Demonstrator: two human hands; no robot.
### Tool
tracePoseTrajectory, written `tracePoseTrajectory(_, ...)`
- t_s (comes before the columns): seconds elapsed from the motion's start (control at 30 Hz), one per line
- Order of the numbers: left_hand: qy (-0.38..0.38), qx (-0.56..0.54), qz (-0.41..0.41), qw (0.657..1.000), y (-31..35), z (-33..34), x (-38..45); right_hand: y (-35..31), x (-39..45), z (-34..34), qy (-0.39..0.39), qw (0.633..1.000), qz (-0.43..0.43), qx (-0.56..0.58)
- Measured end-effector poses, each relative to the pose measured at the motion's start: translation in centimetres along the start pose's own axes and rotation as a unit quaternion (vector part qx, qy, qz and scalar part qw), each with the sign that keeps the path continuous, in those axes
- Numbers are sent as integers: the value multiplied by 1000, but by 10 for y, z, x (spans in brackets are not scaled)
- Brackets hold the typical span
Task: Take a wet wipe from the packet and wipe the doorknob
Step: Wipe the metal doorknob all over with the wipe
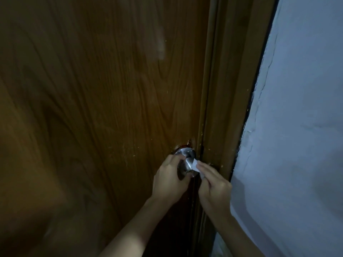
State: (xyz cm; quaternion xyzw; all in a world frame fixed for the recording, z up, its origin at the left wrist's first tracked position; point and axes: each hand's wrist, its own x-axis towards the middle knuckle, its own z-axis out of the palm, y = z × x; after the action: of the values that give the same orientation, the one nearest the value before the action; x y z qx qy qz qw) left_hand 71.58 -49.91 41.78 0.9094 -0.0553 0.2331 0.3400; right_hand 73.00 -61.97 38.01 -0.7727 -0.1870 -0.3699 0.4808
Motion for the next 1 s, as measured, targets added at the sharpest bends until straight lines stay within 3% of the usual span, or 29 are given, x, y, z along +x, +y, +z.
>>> tracePoseTrajectory(0.07,3,6,-2,1000,0,0,1,-2,7,0,12,1000,5,7)
tracePoseTrajectory(0.23,9,8,-4,1000,2,1,0,3,-10,13,-64,995,-72,1)
tracePoseTrajectory(0.47,15,18,-5,1000,2,3,0,5,-4,1,38,999,8,3)
tracePoseTrajectory(0.6,21,20,-7,1000,2,4,-1,2,-11,11,-9,999,-44,10)
tracePoseTrajectory(0.73,20,20,-6,1000,2,3,-1,10,-15,7,18,999,-20,28)
tracePoseTrajectory(0.87,22,17,-4,1000,3,3,-1,6,-14,11,-24,996,-91,-4)
tracePoseTrajectory(1.0,22,22,-8,999,3,4,-1,5,-24,15,2,999,-34,-8)
